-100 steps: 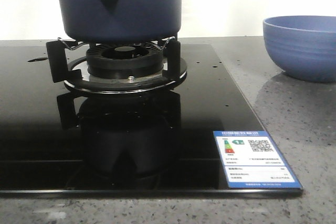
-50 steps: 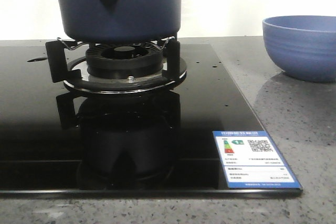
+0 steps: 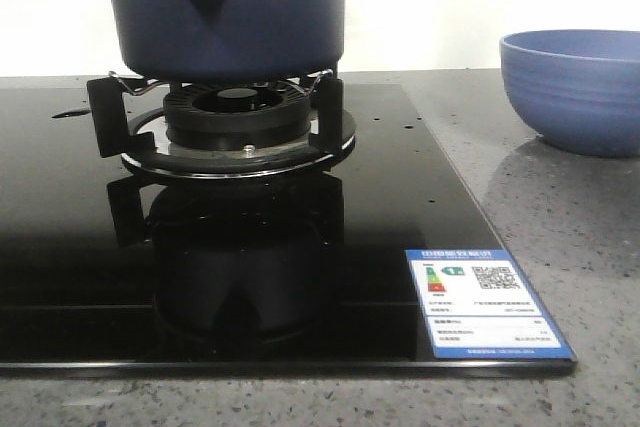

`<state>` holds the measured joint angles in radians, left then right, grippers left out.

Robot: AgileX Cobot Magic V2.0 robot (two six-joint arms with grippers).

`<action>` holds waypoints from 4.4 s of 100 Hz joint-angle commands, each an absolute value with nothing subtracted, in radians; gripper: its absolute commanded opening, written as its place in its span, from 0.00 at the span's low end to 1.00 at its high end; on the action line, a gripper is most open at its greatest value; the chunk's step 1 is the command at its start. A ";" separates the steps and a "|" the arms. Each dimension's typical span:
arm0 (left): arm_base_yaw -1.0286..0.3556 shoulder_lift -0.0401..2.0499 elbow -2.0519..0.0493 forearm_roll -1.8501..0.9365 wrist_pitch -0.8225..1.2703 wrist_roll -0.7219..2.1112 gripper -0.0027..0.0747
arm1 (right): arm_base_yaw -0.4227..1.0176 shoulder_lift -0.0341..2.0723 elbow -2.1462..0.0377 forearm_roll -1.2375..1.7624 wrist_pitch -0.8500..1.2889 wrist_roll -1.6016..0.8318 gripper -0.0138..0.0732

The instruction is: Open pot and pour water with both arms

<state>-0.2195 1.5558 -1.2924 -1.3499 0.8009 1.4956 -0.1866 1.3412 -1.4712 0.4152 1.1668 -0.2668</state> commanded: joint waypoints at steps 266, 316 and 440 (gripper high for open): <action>-0.057 0.313 -0.323 -1.860 0.223 1.806 0.01 | -0.190 0.419 -0.313 1.379 0.335 -1.268 0.09; -0.057 0.313 -0.323 -1.860 0.218 1.806 0.01 | -0.190 0.419 -0.313 1.379 0.335 -1.268 0.09; -0.037 -0.033 0.034 -0.078 -0.019 0.000 0.01 | -0.190 0.420 -0.313 1.379 0.331 -1.268 0.09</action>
<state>-0.0382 -0.0037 -0.0021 -0.0870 0.0479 0.0093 -0.1866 0.4183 -0.2855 1.3497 0.3453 -1.2587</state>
